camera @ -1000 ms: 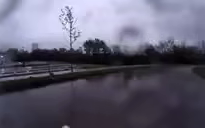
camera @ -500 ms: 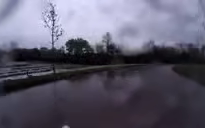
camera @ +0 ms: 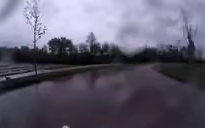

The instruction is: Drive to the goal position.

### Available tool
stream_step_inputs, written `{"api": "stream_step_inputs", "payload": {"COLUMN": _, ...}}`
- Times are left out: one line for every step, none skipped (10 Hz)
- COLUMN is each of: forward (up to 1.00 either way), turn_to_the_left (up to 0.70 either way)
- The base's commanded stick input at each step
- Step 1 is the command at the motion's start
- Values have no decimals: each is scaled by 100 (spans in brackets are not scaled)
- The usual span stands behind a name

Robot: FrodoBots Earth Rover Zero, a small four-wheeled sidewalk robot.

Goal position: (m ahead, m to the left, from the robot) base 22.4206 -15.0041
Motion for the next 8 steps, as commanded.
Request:
{"api": "stream_step_inputs", "payload": {"forward": 2, "turn_to_the_left": -70}}
{"api": "stream_step_inputs", "payload": {"forward": 40, "turn_to_the_left": -76}}
{"api": "stream_step_inputs", "payload": {"forward": 70, "turn_to_the_left": -13}}
{"api": "stream_step_inputs", "payload": {"forward": 70, "turn_to_the_left": -1}}
{"api": "stream_step_inputs", "payload": {"forward": 70, "turn_to_the_left": 0}}
{"api": "stream_step_inputs", "payload": {"forward": 70, "turn_to_the_left": 0}}
{"api": "stream_step_inputs", "payload": {"forward": 70, "turn_to_the_left": 0}}
{"api": "stream_step_inputs", "payload": {"forward": 70, "turn_to_the_left": 0}}
